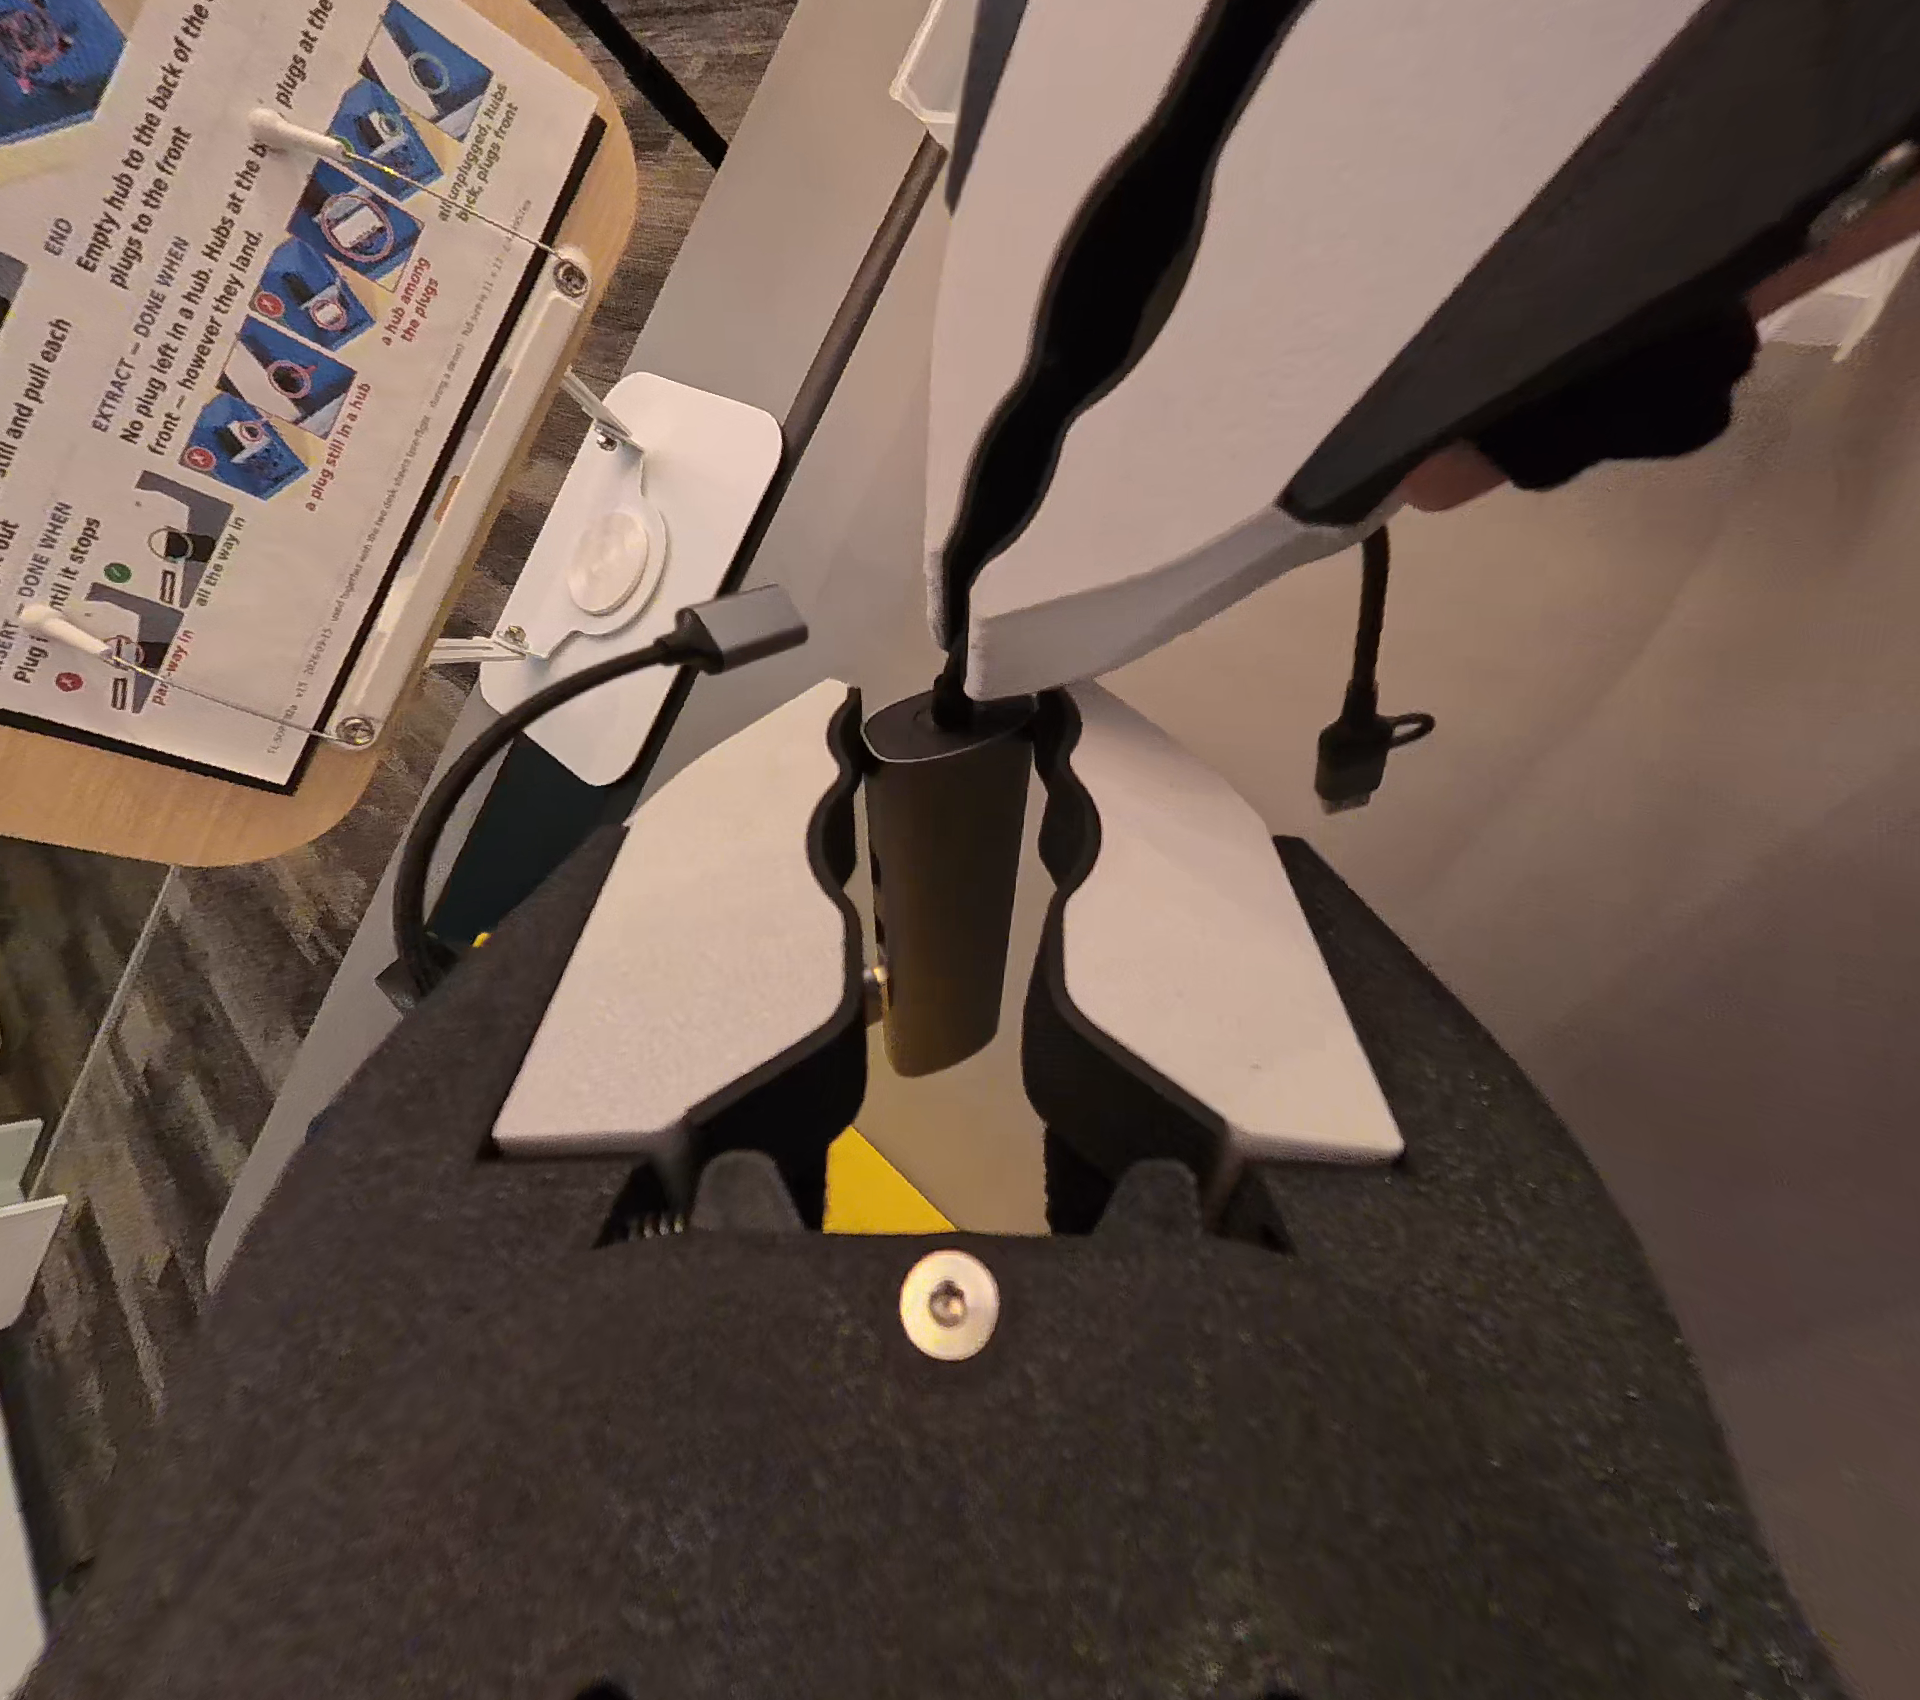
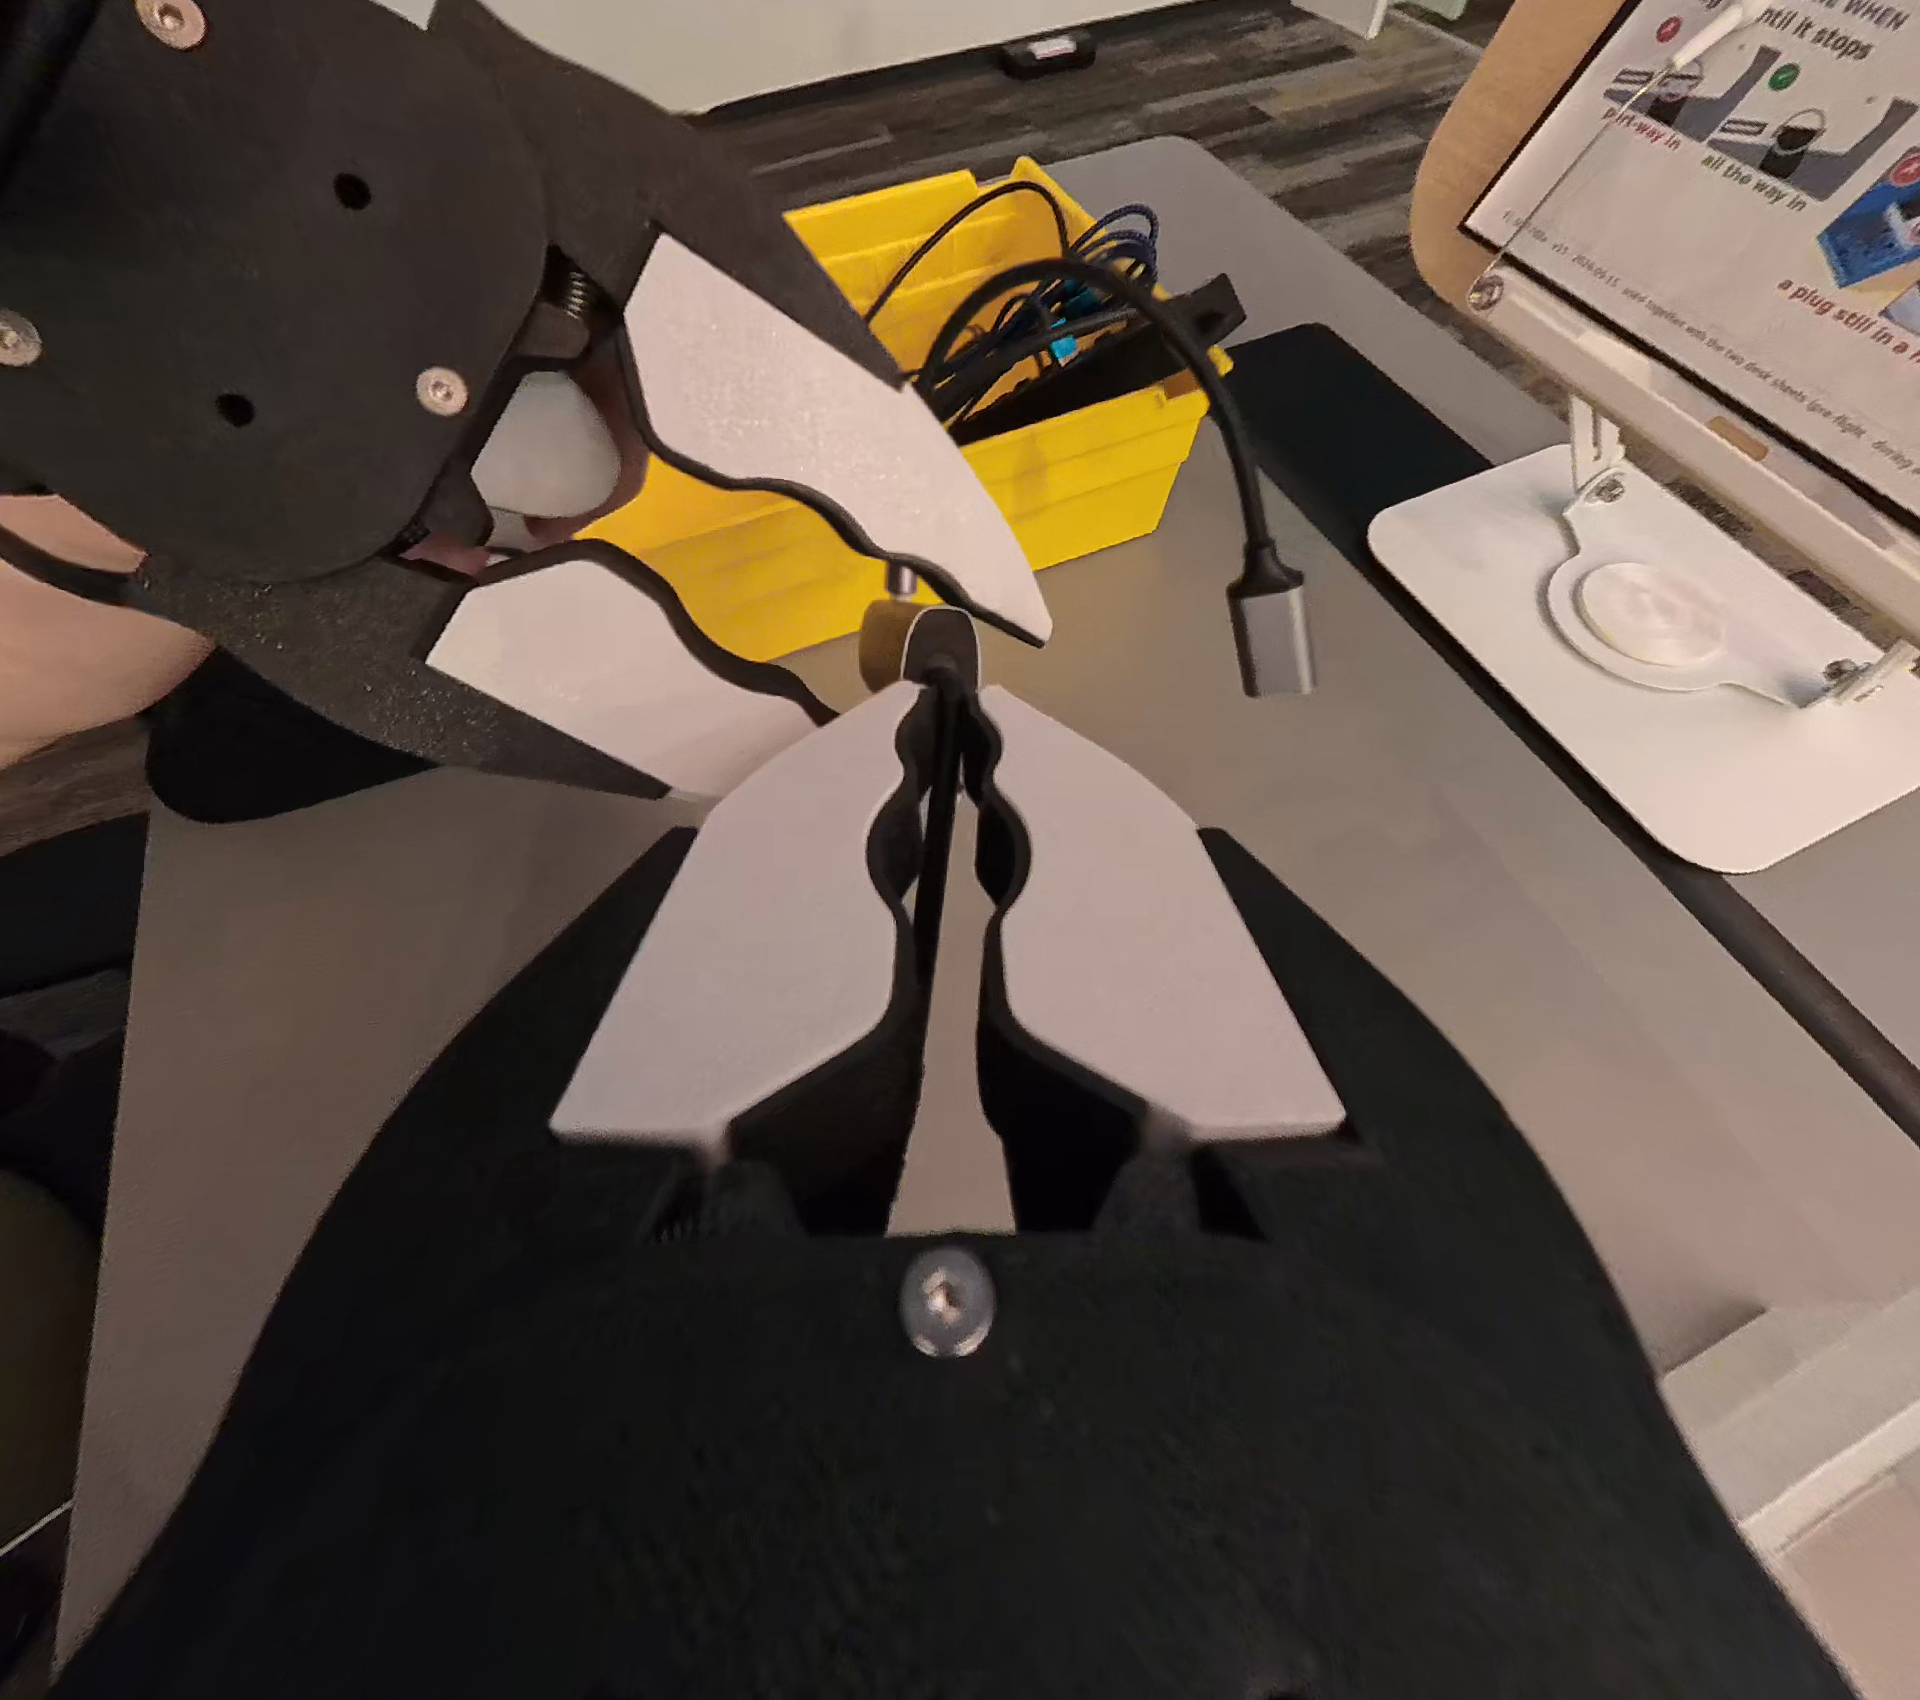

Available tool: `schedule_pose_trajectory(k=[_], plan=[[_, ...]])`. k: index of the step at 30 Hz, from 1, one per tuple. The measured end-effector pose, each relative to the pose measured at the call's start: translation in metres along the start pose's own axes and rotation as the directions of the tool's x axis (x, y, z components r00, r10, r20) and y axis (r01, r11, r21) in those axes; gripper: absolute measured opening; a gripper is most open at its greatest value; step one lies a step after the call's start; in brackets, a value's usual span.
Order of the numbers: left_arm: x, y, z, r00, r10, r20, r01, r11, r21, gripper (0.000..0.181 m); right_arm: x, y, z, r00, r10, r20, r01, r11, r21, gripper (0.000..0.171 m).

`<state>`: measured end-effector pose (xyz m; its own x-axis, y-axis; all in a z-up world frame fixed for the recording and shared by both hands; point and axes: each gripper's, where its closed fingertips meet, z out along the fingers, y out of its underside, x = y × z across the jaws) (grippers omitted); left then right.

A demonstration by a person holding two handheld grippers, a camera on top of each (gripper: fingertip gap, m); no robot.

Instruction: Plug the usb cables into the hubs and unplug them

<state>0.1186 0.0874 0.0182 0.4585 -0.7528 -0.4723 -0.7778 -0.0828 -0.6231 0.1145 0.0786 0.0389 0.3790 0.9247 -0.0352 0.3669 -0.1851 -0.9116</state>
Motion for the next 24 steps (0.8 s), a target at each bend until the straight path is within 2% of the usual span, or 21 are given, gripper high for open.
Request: schedule_pose_trajectory(k=[4, 8, 12, 15, 18, 21, 24], plan=[[0.004, -0.003, 0.001, 1.000, 0.000, 0.001, -0.001, 0.999, 0.036, 0.033, 0.003, 0.005, 0.002, 1.000, -0.012, 0.010, 0.012, 1.000, -0.026, 0.005], [-0.008, -0.001, -0.008, 0.996, -0.003, 0.090, -0.002, 0.998, 0.060, 0.049, 0.007, 0.008, 0.003, 0.999, -0.032, -0.001, 0.032, 0.999, -0.038, 0.005], [-0.018, -0.001, -0.041, 0.985, -0.151, 0.086, 0.129, 0.967, 0.218, 0.045, 0.013, 0.004, -0.005, 0.999, -0.036, -0.006, 0.036, 0.999, -0.016, 0.005], [-0.018, 0.017, -0.055, 0.950, -0.310, -0.034, 0.307, 0.908, 0.285, 0.041, 0.014, -0.008, -0.021, 0.999, -0.036, 0.017, 0.035, 0.998, 0.048, 0.005], [-0.012, 0.038, -0.051, 0.877, -0.430, -0.215, 0.479, 0.825, 0.302, 0.042, 0.011, -0.024, -0.043, 0.998, -0.035, 0.054, 0.027, 0.990, 0.138, 0.005], [-0.001, 0.042, -0.044, 0.817, -0.448, -0.362, 0.563, 0.754, 0.338, 0.055, 0.006, -0.041, -0.066, 0.994, -0.031, 0.105, 0.005, 0.972, 0.237, 0.005], [0.014, 0.026, -0.044, 0.786, -0.385, -0.484, 0.591, 0.699, 0.403, 0.065, -0.002, -0.054, -0.086, 0.983, -0.028, 0.181, -0.032, 0.946, 0.322, 0.005]])
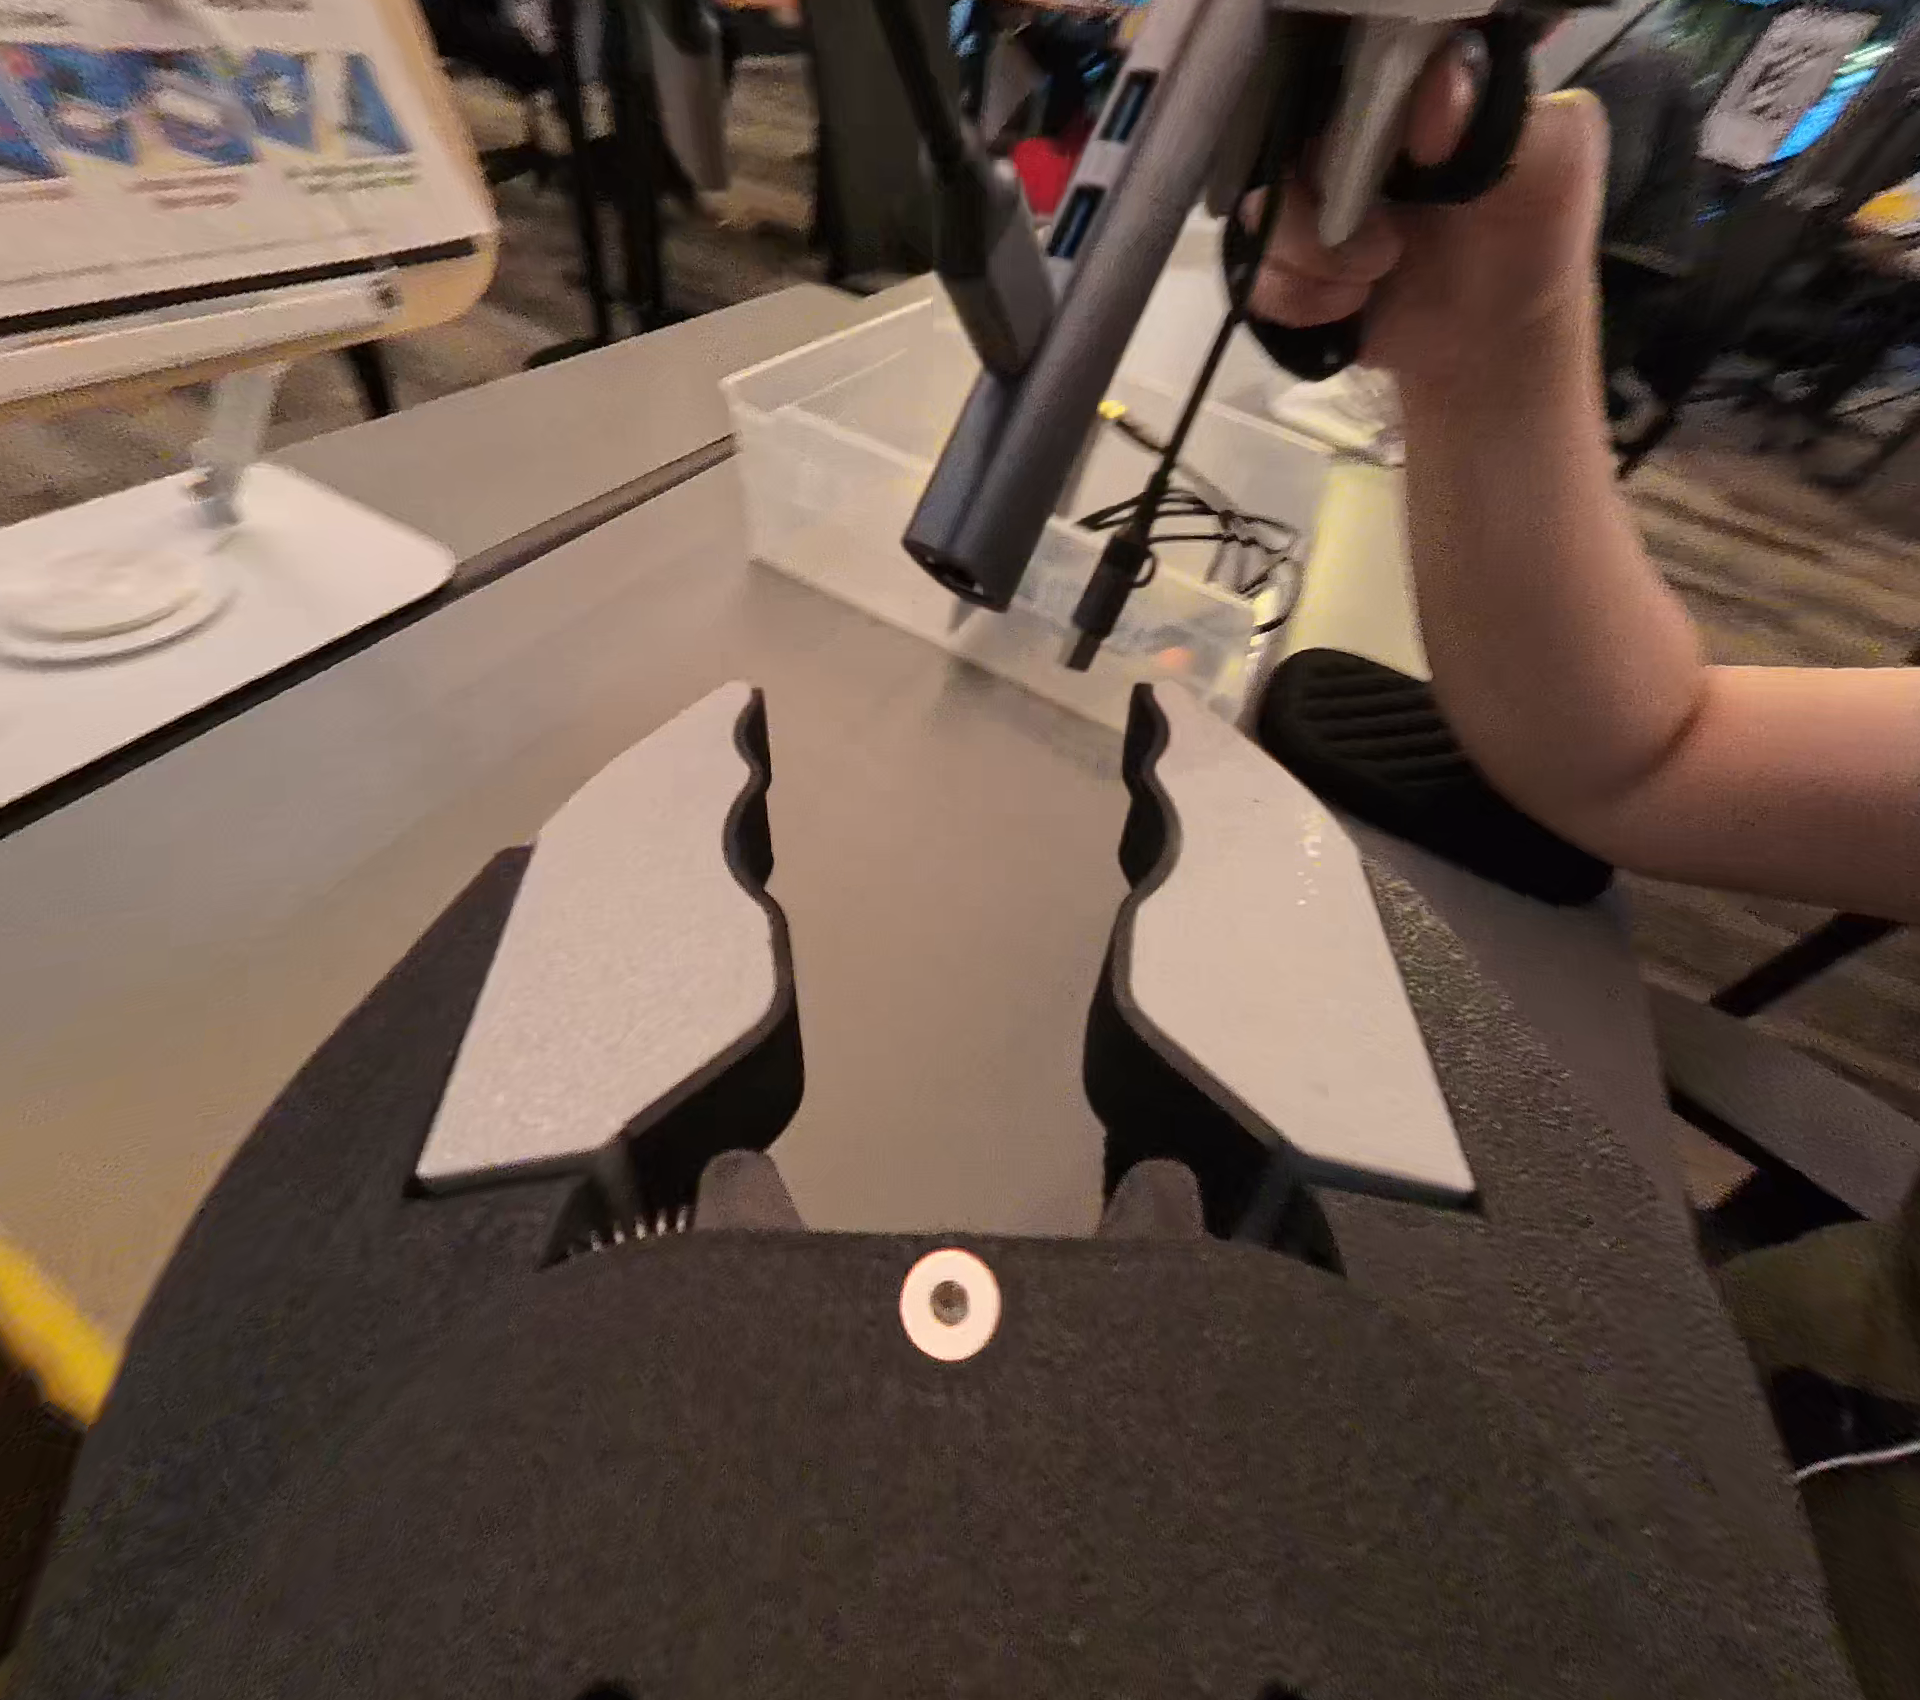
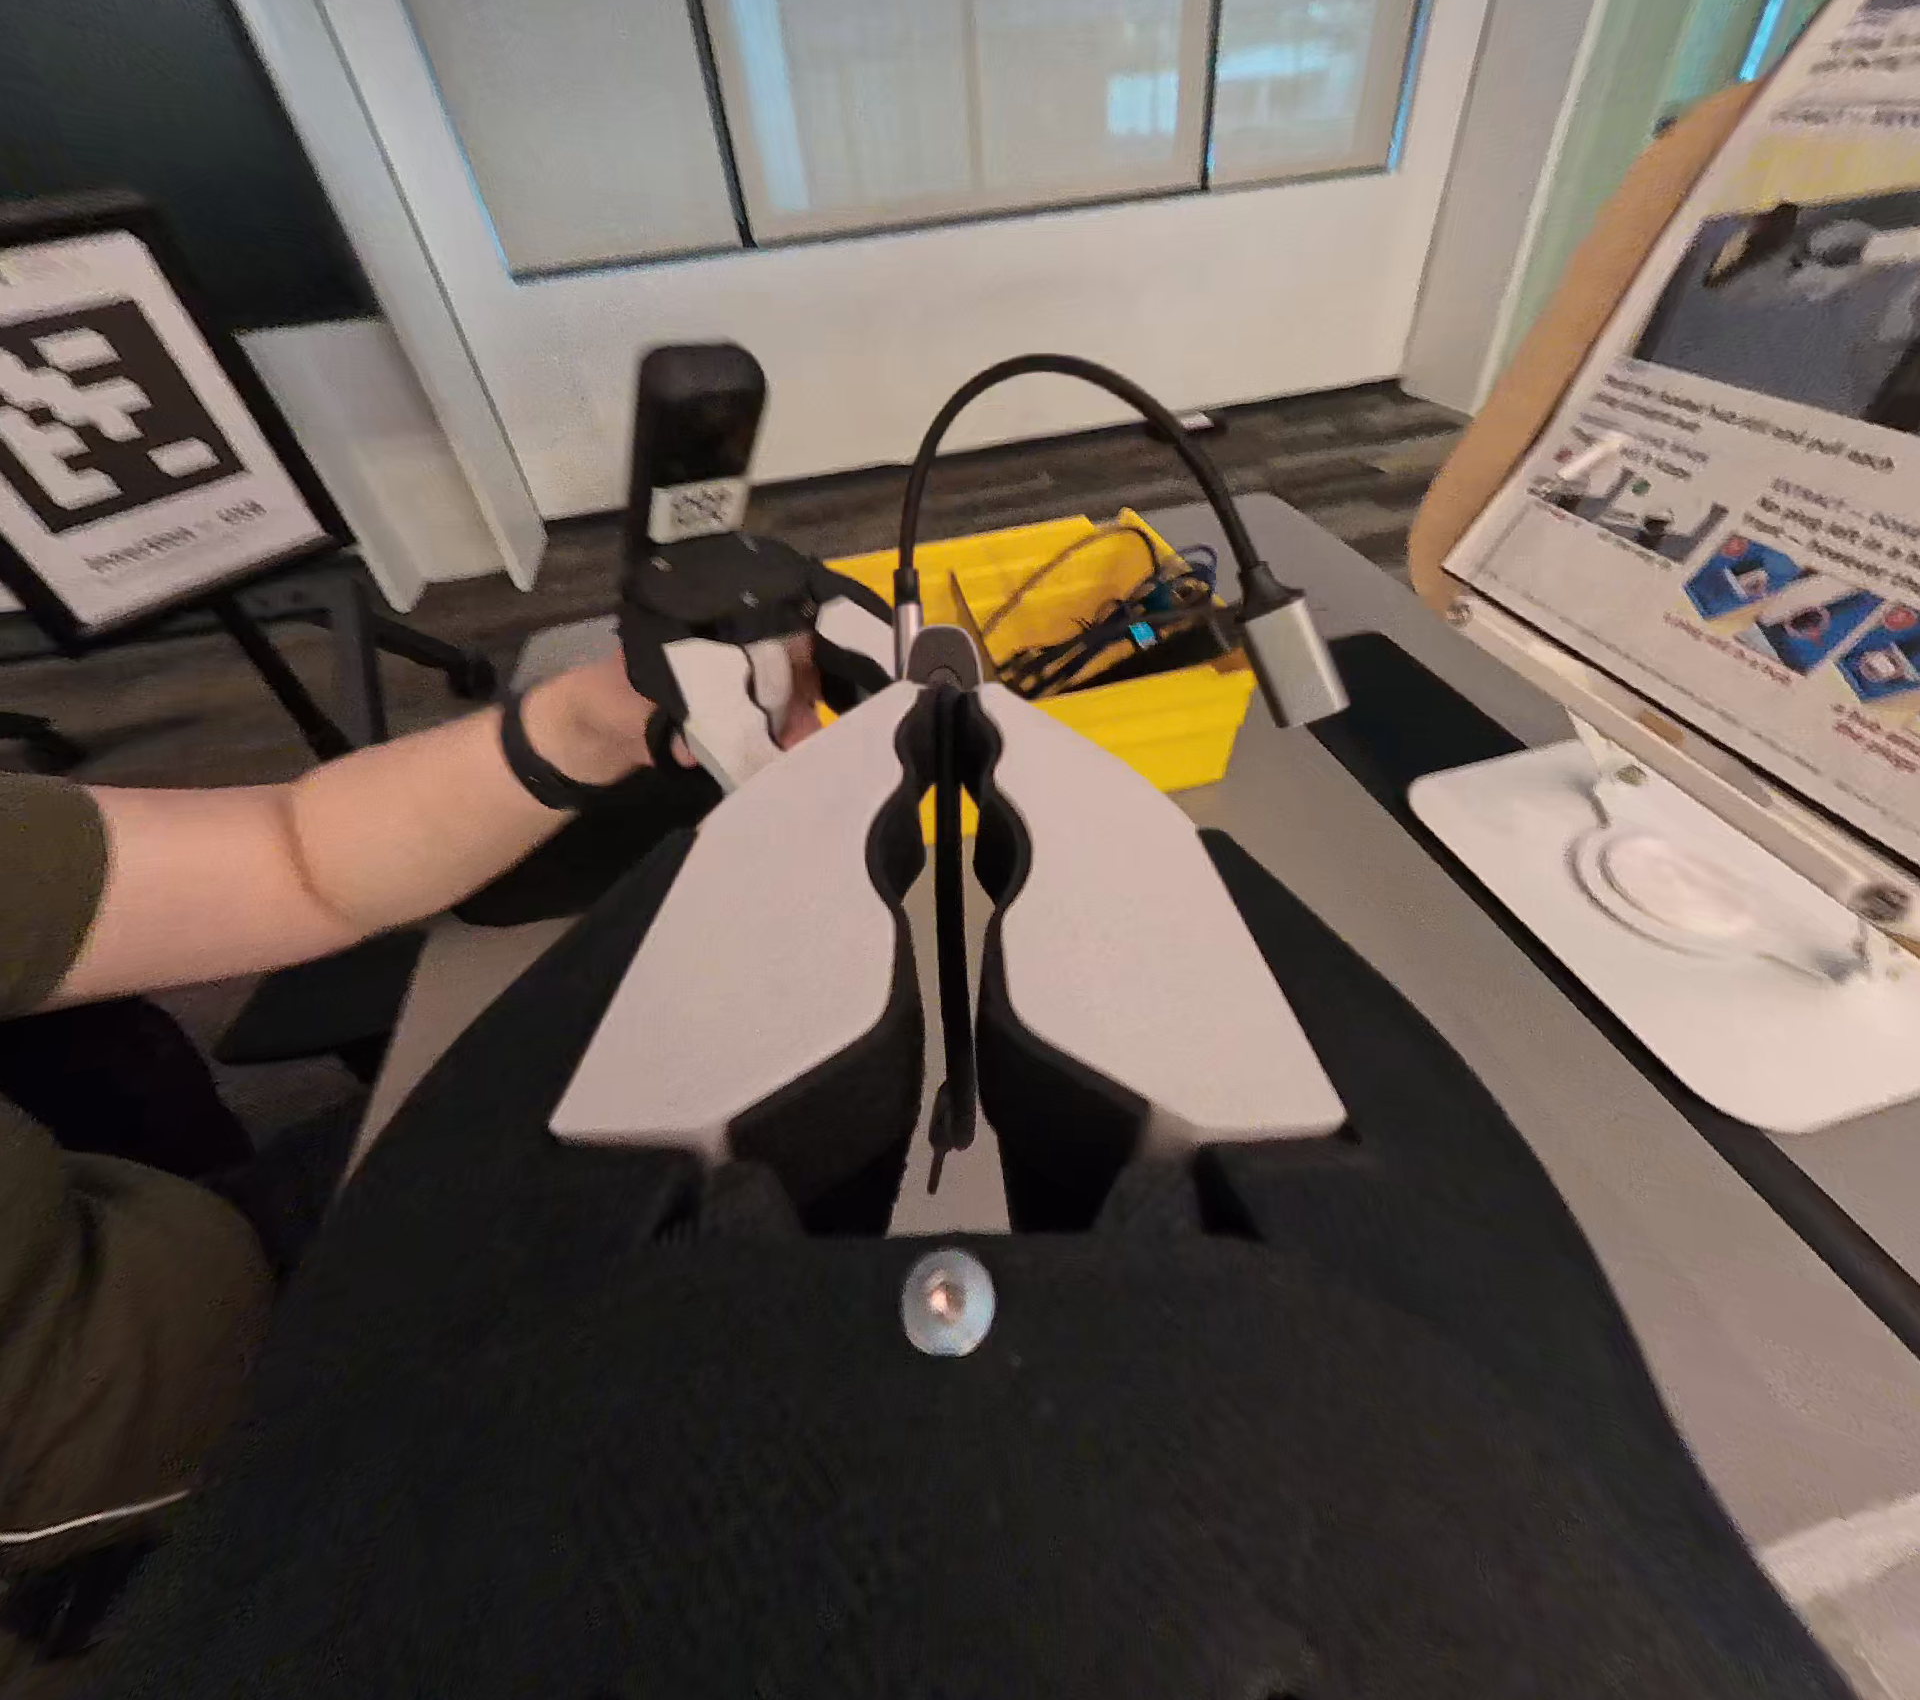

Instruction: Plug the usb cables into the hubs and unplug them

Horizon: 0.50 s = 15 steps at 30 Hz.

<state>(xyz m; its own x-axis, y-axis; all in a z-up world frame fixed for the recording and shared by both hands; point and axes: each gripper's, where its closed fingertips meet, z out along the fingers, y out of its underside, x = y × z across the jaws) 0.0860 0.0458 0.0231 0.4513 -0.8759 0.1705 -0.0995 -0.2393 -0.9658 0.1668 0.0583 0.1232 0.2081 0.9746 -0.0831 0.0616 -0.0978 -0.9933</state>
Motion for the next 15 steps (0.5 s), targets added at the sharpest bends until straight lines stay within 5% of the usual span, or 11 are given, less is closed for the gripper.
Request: schedule_pose_trajectory(k=[9, 15], plan=[[0.043, -0.045, 0.019, 0.975, 0.116, -0.189, -0.063, 0.962, 0.267, 0.063, -0.022, -0.011, -0.001, 0.964, 0.060, 0.259, -0.095, 0.988, 0.124, 0.005], [0.052, -0.060, 0.010, 0.966, 0.192, -0.174, -0.116, 0.921, 0.372, 0.017, -0.027, -0.009, 0.004, 0.943, 0.037, 0.331, -0.095, 0.982, 0.162, 0.005]])
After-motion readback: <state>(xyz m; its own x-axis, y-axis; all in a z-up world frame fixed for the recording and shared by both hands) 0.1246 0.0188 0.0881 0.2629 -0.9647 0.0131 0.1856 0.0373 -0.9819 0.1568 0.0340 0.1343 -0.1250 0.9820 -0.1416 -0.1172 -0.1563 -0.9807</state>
